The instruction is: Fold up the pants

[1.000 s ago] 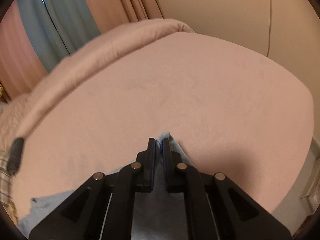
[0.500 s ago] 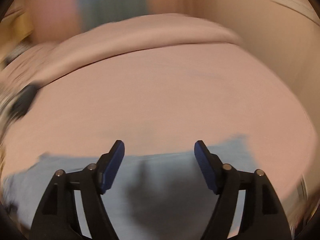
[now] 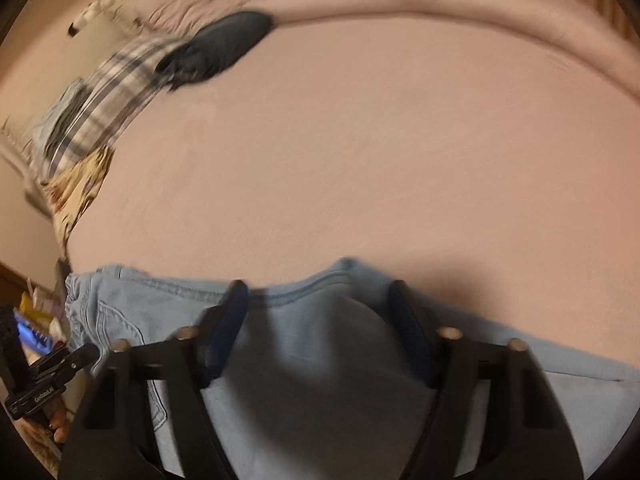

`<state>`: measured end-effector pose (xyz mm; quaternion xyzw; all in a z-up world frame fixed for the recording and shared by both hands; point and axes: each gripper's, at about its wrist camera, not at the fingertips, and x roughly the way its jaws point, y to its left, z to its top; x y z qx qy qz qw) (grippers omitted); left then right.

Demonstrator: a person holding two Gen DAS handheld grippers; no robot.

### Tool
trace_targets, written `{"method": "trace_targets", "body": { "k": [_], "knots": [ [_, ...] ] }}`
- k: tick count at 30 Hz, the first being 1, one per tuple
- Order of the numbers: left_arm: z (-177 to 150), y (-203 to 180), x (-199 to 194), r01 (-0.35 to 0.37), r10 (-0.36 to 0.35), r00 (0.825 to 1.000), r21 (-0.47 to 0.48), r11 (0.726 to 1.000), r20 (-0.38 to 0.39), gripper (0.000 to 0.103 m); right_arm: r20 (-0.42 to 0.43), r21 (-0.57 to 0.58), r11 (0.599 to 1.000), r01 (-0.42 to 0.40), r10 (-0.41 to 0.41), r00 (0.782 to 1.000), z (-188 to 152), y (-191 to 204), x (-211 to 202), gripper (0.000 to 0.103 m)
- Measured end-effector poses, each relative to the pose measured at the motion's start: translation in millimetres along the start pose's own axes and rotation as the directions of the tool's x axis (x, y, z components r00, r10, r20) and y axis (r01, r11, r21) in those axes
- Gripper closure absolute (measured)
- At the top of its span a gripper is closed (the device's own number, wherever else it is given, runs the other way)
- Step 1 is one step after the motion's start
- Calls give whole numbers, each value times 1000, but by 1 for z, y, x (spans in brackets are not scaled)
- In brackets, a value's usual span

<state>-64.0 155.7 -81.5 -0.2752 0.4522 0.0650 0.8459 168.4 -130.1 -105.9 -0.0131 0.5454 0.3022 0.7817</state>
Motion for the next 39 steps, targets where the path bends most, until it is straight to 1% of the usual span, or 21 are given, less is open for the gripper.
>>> {"method": "trace_targets", "body": {
  "k": [1,3,5,7,9,11,12,13,15,16,17,18,19,22,25,27,30,32,34,36,39],
  "knots": [
    [1,1,-1,16,-16,1000,-17,1000,-3,66,13,-6,999,42,-42,999,-5,2,3,72],
    [5,1,-3,28,-28,999,-24,999,-17,66,51,-23,999,44,-43,998,-6,7,-4,90],
    [14,-6,-9,20,-20,999,-1,1000,-38,66,92,32,999,18,-21,996,-5,-3,-19,91],
    [26,-11,-20,41,-41,999,26,999,-18,64,147,63,998,-4,-5,989,-2,-5,-33,92],
    [41,-16,-32,59,-61,998,50,997,35,51,181,84,996,-11,-4,983,0,-2,-40,92],
    [57,-23,-36,52,-59,995,92,994,76,39,196,78,997,-5,-10,980,2,3,-45,94],
    [64,-25,-33,47,-57,995,112,993,84,38,203,72,997,5,-20,979,3,5,-45,94],
    [72,-27,-25,53,-64,995,126,991,82,38,198,81,997,7,-23,980,4,5,-43,94],
    [81,-29,-5,60,-66,997,126,990,37,38,184,88,996,15,-31,982,6,7,-36,94],
    [83,-28,10,56,-55,998,110,992,-9,38,180,95,995,17,-34,983,5,7,-33,94],
    [84,-28,19,32,-30,999,103,994,-28,40,177,103,995,16,-34,984,4,4,-32,94],
    [83,-30,24,-5,7,1000,120,993,-12,61,180,115,993,14,-34,983,3,3,-31,94],
    [80,-31,22,-52,50,999,140,989,18,67,183,122,992,10,-32,983,2,2,-31,94],
    [74,-30,12,-63,57,997,135,989,47,66,193,136,991,0,-27,981,4,2,-34,94],
    [60,-35,3,-115,98,990,177,978,102,66,206,130,991,13,-39,978,4,8,-37,94],
    [60,-32,11,-140,121,987,193,971,104,65,202,131,991,19,-46,978,3,9,-35,94],
    [65,-26,22,-134,121,989,149,980,90,65,176,124,989,75,-96,980,3,9,-18,94],
    [64,-30,21,-156,142,986,162,974,92,65,146,135,985,112,-132,980,3,8,-2,94],
    [63,-33,20,-179,164,982,182,967,98,64,148,126,980,153,-172,974,4,10,5,93],
    [63,-33,19,-176,161,982,181,968,95,64,142,123,976,177,-194,971,8,12,7,93],
    [71,-33,8,-151,142,988,159,976,66,63,143,98,979,181,-193,971,11,15,1,90]
  ]
}}
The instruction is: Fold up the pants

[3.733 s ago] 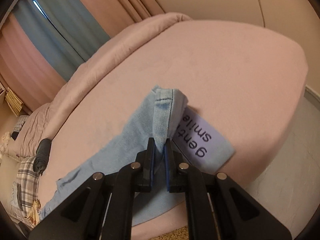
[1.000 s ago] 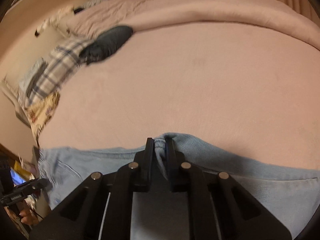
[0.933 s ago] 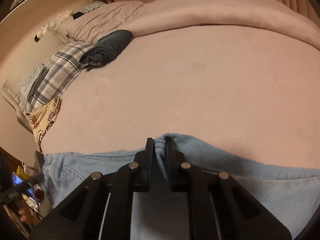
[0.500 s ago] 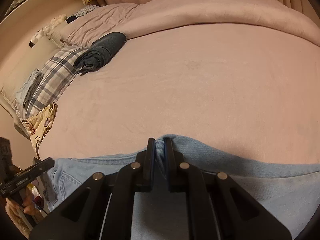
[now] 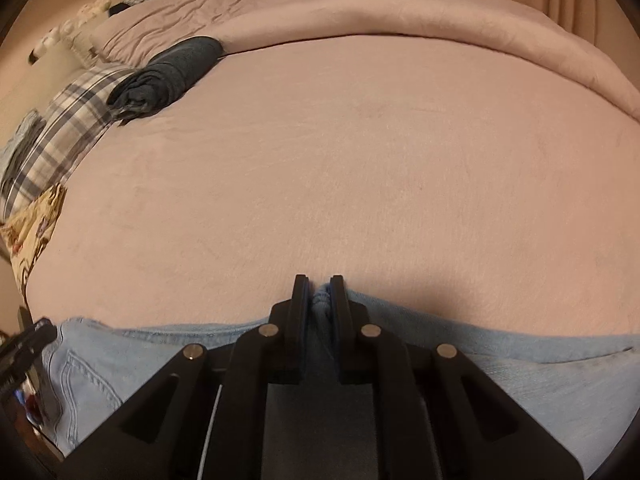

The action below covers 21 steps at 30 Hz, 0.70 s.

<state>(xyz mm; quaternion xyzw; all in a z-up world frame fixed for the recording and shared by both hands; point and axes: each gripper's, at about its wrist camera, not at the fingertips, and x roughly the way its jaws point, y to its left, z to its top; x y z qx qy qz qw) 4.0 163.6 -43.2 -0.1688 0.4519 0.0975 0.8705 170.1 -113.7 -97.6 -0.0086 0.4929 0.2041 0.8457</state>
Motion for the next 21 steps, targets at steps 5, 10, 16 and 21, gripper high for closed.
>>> {"method": "trace_targets", "body": {
  "k": [5,10,16,21],
  "knots": [
    [22,-17,-43,14,-12,993,-11,1000,114,62,101,73,996,-46,39,994,-1,-34,-58,64],
    [33,-78,-46,232,-241,966,105,967,92,57,179,203,979,17,-55,982,-17,-101,-118,41],
    [28,-172,8,350,-333,936,219,911,-111,57,169,354,912,209,-282,944,-67,-190,-168,29],
    [19,-237,61,422,-347,889,235,876,-300,57,145,575,785,230,-374,916,-114,-279,-208,28]
  ]
}}
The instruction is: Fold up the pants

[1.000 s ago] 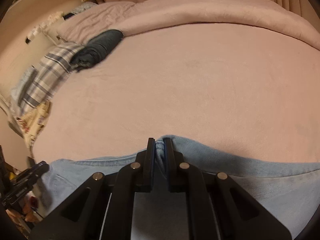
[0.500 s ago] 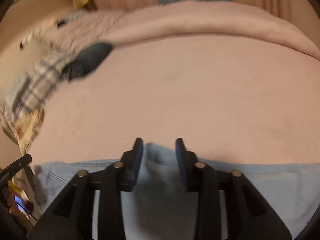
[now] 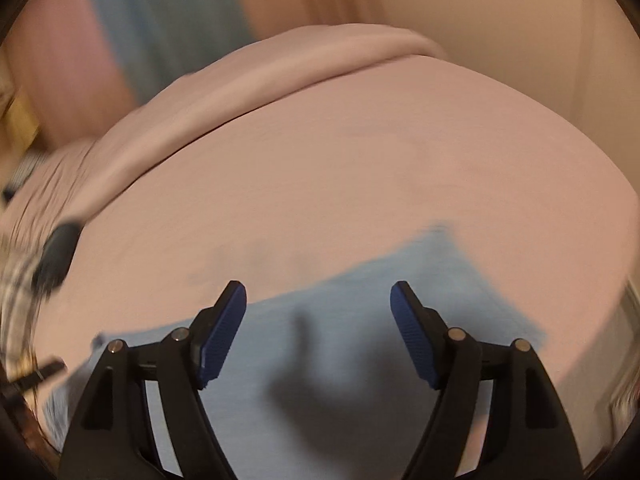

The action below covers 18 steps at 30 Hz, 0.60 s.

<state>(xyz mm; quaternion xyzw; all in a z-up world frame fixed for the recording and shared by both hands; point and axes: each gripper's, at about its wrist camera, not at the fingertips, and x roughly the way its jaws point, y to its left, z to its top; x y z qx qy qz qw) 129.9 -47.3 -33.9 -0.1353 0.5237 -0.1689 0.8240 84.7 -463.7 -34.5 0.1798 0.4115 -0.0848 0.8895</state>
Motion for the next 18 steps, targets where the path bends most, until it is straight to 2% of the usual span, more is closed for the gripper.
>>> {"method": "trace_targets", "body": {
  "k": [3,6,8,10,14,18],
  "knots": [
    [8,-10,32,-56,57,998,17,998,-21,58,1,84,996,30,-30,1000,0,-42,-2,27],
    [12,-18,65,-182,184,983,85,980,-14,61,-37,131,991,30,-25,999,-7,-60,8,26],
    [12,-21,74,-226,223,974,104,969,37,62,-68,124,992,19,-11,998,-15,-63,17,28],
    [13,-27,79,-266,261,964,111,958,61,62,-66,70,997,43,-39,997,-25,-56,23,28],
    [22,-25,85,-264,259,964,81,961,65,62,-46,1,993,116,-116,992,-31,-49,27,35],
    [26,-19,82,-227,224,973,56,972,53,62,-32,34,989,145,-144,989,-32,-67,20,36]
  ]
}}
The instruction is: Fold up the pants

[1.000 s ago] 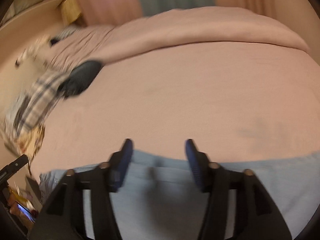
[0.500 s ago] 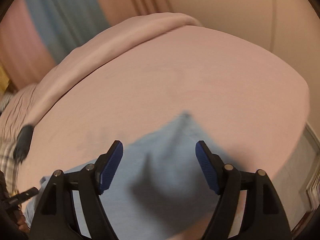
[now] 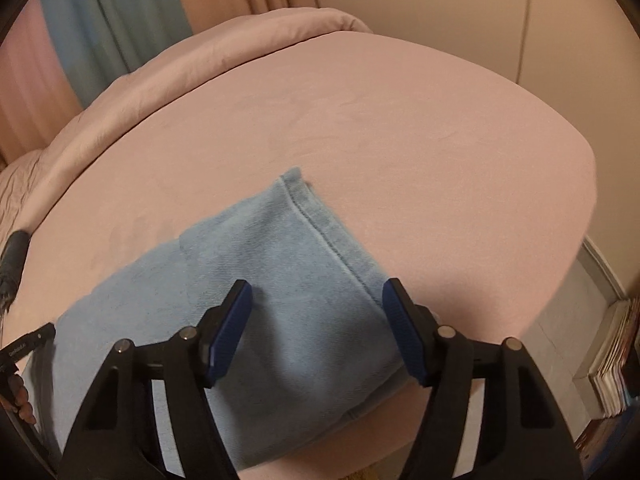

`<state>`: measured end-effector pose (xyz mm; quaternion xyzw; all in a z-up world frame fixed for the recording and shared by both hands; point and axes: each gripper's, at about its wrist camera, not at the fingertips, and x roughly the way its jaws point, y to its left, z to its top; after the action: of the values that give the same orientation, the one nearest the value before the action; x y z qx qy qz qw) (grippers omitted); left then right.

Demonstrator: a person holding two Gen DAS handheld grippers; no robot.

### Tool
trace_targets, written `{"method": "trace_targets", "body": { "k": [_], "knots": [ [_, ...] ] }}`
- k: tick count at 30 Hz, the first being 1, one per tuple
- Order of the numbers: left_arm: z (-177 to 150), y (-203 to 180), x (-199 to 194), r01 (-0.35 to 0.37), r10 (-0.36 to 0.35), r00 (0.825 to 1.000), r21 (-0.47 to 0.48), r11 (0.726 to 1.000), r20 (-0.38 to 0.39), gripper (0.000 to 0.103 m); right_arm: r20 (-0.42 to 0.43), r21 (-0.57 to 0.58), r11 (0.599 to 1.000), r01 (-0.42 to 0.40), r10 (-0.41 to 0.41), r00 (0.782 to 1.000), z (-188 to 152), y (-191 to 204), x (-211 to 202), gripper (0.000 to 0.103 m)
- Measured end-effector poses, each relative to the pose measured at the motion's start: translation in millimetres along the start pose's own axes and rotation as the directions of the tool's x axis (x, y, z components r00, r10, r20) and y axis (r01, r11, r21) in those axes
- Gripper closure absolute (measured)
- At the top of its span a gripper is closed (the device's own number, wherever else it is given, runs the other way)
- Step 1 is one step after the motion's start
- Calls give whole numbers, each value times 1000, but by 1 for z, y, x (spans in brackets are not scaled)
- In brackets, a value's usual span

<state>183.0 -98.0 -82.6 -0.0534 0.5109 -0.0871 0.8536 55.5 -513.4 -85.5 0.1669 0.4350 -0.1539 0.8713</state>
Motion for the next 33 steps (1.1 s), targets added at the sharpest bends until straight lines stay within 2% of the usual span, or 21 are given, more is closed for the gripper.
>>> {"method": "trace_targets", "body": {
  "k": [4,6,8,11,13,14,16,17,18,20,23,26,28,30,33],
  "knots": [
    [-7,6,-6,14,-14,1000,-7,1000,19,62,5,35,999,-20,19,1000,-5,-11,-13,36],
    [-9,7,-17,25,-24,1000,-22,999,15,63,26,75,995,-59,57,998,-7,-15,-27,35],
    [-14,8,-39,58,-57,997,-31,998,49,63,40,121,988,-98,94,995,-9,-24,-37,35],
    [-25,3,-64,116,-114,991,-22,993,74,63,36,149,986,-79,75,997,-14,-35,-40,33],
    [-37,-3,-71,142,-141,989,-2,990,53,63,6,184,981,-67,67,998,-18,-42,-32,37],
    [-41,-5,-71,148,-148,988,3,989,45,63,3,202,976,-83,84,996,-19,-46,-29,42],
    [-51,-10,-65,138,-138,990,20,990,18,63,5,238,961,-138,141,990,-23,-50,-22,55],
    [-53,-10,-59,122,-122,993,18,992,5,63,-14,248,959,-136,144,989,-24,-51,-15,69],
    [-56,-10,-49,92,-92,996,7,996,-21,63,-12,239,967,-94,99,995,-25,-51,-12,79],
    [-61,-7,-34,70,-71,996,-15,997,-46,63,36,244,964,-104,98,995,-28,-53,-19,90],
    [-60,-8,-34,63,-63,998,1,998,-28,63,117,290,942,-171,143,983,-33,-59,-38,91],
    [-56,-10,-30,56,-56,998,4,998,-42,63,159,279,948,-154,112,981,-39,-54,-54,92],
    [-53,-8,-28,63,-63,997,-1,998,-40,63,139,264,959,-106,71,988,-40,-49,-44,92],
    [-54,-7,-26,74,-75,997,-6,997,-36,63,73,255,966,-53,36,997,-43,-51,-17,92],
    [-58,-5,-29,90,-90,995,-3,996,-36,63,95,254,964,-82,59,994,-46,-57,-10,92]
  ]
}}
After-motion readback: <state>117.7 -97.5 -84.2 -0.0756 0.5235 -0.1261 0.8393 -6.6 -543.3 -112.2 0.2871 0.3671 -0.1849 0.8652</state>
